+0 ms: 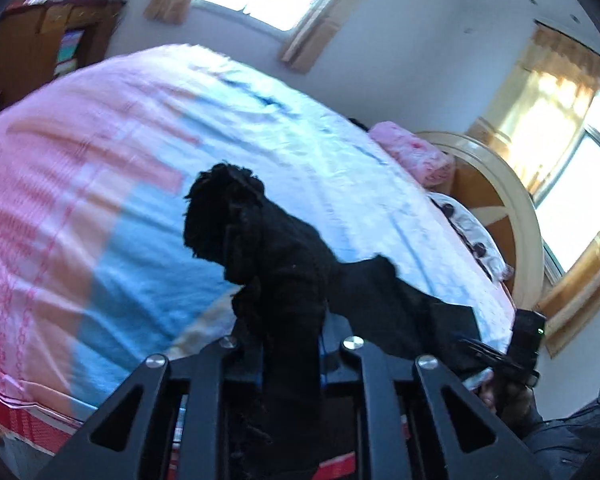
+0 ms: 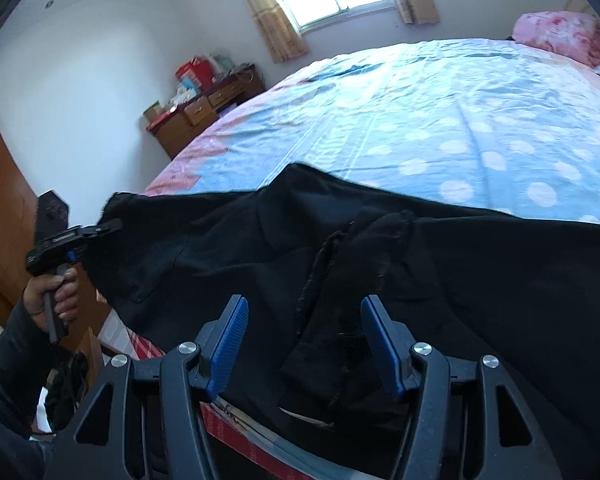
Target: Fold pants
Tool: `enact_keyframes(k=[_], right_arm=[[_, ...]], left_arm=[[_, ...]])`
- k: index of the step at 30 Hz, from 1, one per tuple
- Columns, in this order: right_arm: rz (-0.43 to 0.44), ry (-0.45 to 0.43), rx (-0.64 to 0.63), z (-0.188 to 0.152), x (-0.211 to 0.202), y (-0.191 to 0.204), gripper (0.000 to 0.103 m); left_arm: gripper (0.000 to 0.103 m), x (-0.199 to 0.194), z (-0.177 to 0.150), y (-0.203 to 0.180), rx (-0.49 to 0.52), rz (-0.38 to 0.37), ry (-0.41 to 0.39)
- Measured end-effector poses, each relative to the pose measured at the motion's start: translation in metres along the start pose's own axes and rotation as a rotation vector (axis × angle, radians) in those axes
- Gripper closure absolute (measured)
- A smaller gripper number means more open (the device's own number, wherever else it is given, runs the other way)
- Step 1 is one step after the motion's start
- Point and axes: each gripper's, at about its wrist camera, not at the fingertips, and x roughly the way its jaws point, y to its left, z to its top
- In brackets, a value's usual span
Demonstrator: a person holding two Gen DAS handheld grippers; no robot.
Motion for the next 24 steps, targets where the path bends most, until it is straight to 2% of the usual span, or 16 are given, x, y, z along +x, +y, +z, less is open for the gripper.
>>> enact_keyframes(k=[7, 13, 19, 24], right_arm=[[-0.025, -0.076, 0.072, 0.003, -0.025, -0.019, 0.042], [-0.087, -0.174, 0.14, 0.0, -0.062, -0.042, 0.042], [-0.153, -0.272, 0.273, -0.009, -0.099, -0.079, 0.042], [-0.248, -0.338, 0.382, -0.014, -0.129, -0.114, 0.042]], left_arm=[[0.086, 0.011, 0.014, -0.072, 0.012, -0.157, 0.012], [0.087, 0.049, 0.017, -0.161, 0.045, -0.314, 0.1], [0.087, 0.092, 0.008, -0.244, 0.141, -0.408, 0.209], [0.087, 0.142, -0.004, -0.293, 0.2, -0.43, 0.316]])
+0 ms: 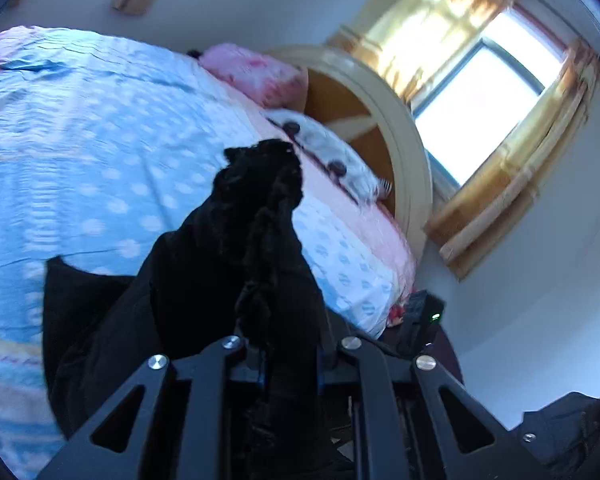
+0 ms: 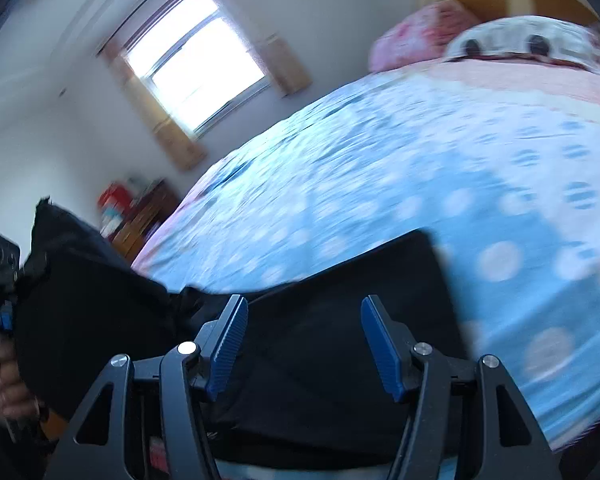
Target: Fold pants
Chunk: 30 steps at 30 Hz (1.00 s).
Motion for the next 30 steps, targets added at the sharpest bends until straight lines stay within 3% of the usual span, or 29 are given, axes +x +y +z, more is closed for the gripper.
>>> enact_keyframes(k=[3, 7, 9, 12, 15, 21, 23, 25, 27, 30], right_arm=[[-0.048, -0.04, 0.062, 0.005, -0.011, -0.023, 0.042], [-0.092, -0.052, 0.147, 0.009, -0.016, -0.049, 0.041], [-0.107, -0.07, 0.184, 0.011, -0.021, -0.06, 0.041], [-0.133, -0.108, 0.204, 0.015, -0.029, -0.069, 0.041], [-0.133, -0.124, 0.203, 0.018, -0.034, -0.069, 0.041], [-0.047, -0.044, 0.002, 0.013, -0.027, -0.025, 0.041], [-0.016, 0.014, -0.092, 0.006, -0.024, -0.008, 0.041], [-0.043, 0.072, -0.166, -0.002, -0.021, 0.002, 0.041], [-0.079, 0.07, -0.223, -0.008, -0.025, 0.009, 0.041], [-0.05, 0.057, -0.306, -0.014, -0.035, 0.023, 0.041]], left_arm=[[0.086, 0.037, -0.001, -0.007, 0.036, 0.018, 0.059], [0.076, 0.088, -0.008, -0.007, 0.05, 0.052, 0.133], [0.057, 0.101, -0.013, -0.011, 0.045, -0.014, 0.157], [0.035, 0.091, -0.023, -0.025, 0.154, 0.066, 0.111], [0.031, 0.07, -0.031, -0.014, 0.182, 0.134, 0.085], [0.026, 0.024, -0.055, 0.035, 0.159, 0.364, -0.001], [0.026, 0.012, -0.065, 0.048, 0.141, 0.397, -0.028], [0.024, -0.001, -0.078, 0.057, 0.151, 0.456, -0.057], [0.023, -0.005, -0.086, 0.063, 0.166, 0.498, -0.079], [0.022, -0.007, -0.096, 0.068, 0.169, 0.518, -0.107]])
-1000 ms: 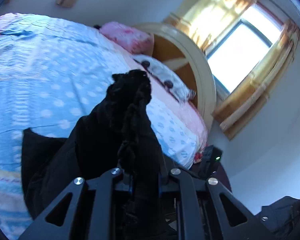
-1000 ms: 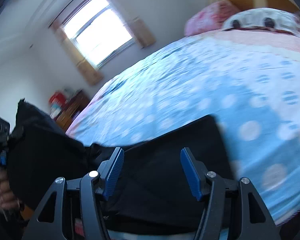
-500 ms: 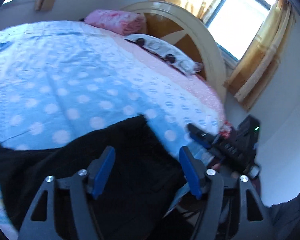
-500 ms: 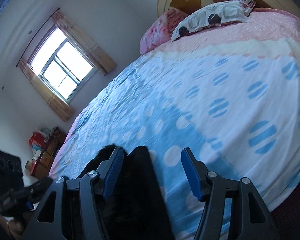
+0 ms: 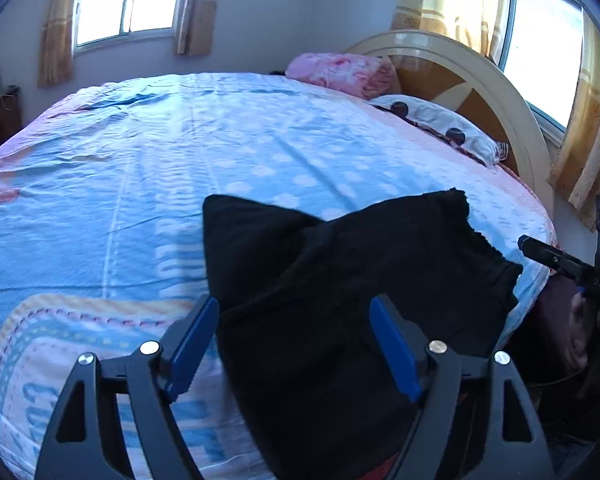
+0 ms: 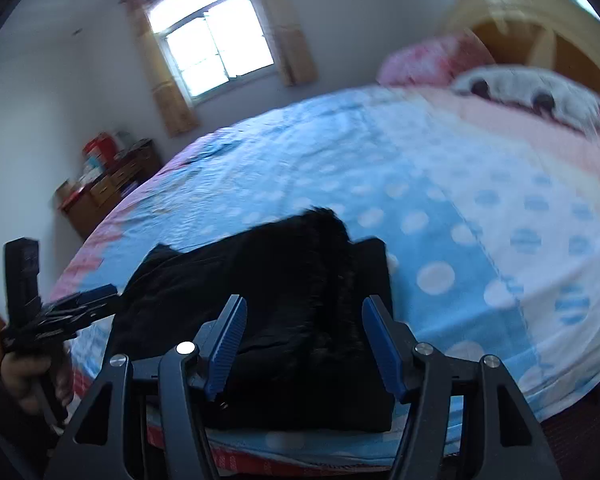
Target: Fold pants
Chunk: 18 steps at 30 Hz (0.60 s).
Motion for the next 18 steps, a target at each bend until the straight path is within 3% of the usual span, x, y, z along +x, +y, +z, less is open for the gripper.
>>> enact_keyframes(k=[3, 5, 6, 8, 10, 13, 18], right_arm=[[0.026, 0.094, -0.039, -0.005, 0.015, 0.007, 0.05], [-0.053, 0.17, -0.12, -0.014, 0.029, 0.014, 0.055], [-0.079, 0.183, -0.138, -0.017, 0.031, 0.014, 0.062], [-0.039, 0.172, -0.105, -0.02, 0.025, 0.01, 0.07], [-0.039, 0.143, -0.098, -0.017, 0.017, 0.01, 0.098], [-0.003, 0.125, -0.117, -0.012, 0.006, 0.017, 0.099], [-0.029, 0.161, -0.144, -0.011, 0.002, 0.023, 0.098]], left_arm=[[0.022, 0.004, -0.009, 0.003, -0.006, -0.014, 0.008], [0.022, 0.005, -0.013, 0.004, -0.017, -0.04, 0.012], [0.022, 0.004, -0.014, 0.002, -0.015, -0.046, 0.005], [0.022, 0.004, -0.016, 0.0, -0.003, -0.045, -0.005], [0.022, 0.004, -0.015, -0.003, 0.019, -0.034, -0.011], [0.017, 0.003, -0.016, -0.007, 0.038, -0.016, -0.021], [0.014, 0.005, -0.016, -0.004, 0.017, -0.022, -0.019]])
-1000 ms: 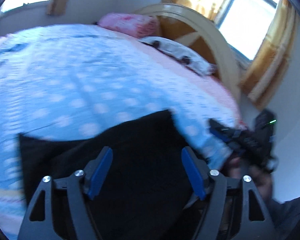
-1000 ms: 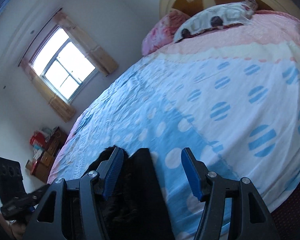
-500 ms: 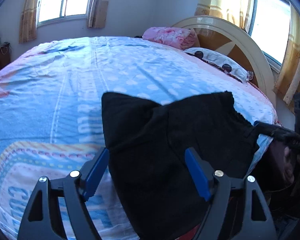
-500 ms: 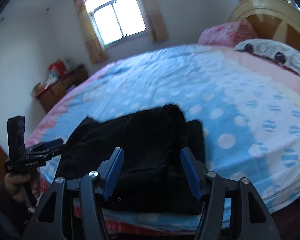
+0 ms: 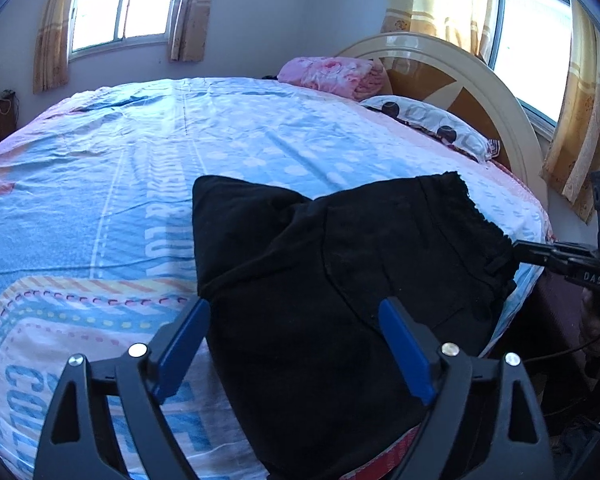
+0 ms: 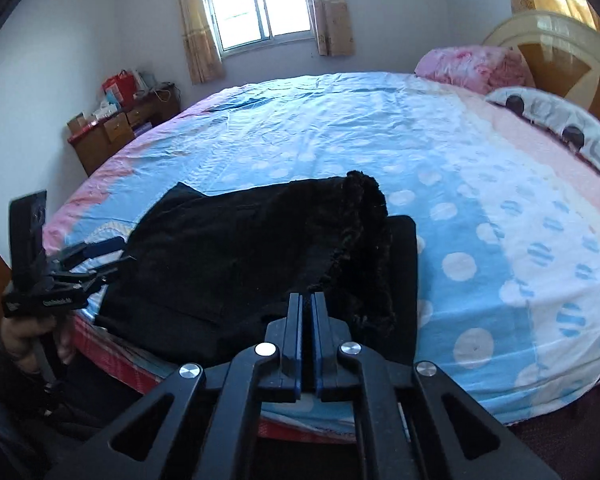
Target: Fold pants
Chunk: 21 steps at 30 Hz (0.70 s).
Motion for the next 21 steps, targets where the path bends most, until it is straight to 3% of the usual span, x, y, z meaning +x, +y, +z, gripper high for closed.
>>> enact_keyframes(k=[2, 5, 6, 11, 14, 15, 19, 21], right_arm=[[-0.002, 0.014, 0.014, 0.001, 0.006, -0.004, 0.095], [0.023, 0.035, 0.051, -0.002, 0.013, -0.008, 0.058], [0.03, 0.037, 0.051, -0.003, 0.015, -0.008, 0.057], [0.006, 0.045, 0.066, -0.005, 0.025, -0.011, 0.057], [0.063, 0.058, 0.098, -0.006, 0.029, -0.018, 0.076], [0.066, 0.057, 0.094, -0.007, 0.028, -0.017, 0.095], [0.041, -0.036, 0.05, -0.003, -0.004, -0.013, 0.096], [0.018, -0.083, 0.029, 0.004, -0.023, -0.011, 0.096]], left_arm=[[0.014, -0.001, 0.0, 0.002, -0.009, -0.005, -0.002], [0.014, -0.001, 0.0, 0.004, -0.013, -0.008, -0.006], [0.014, -0.002, 0.001, 0.004, -0.01, -0.007, -0.007], [0.014, -0.003, 0.001, 0.006, -0.008, 0.01, -0.013], [0.014, 0.001, 0.0, 0.011, -0.022, 0.011, 0.001], [0.014, 0.002, -0.001, 0.011, -0.027, 0.01, 0.007], [0.013, 0.003, -0.002, 0.008, -0.015, 0.007, 0.004], [0.006, 0.004, -0.003, 0.005, -0.005, 0.014, 0.002]])
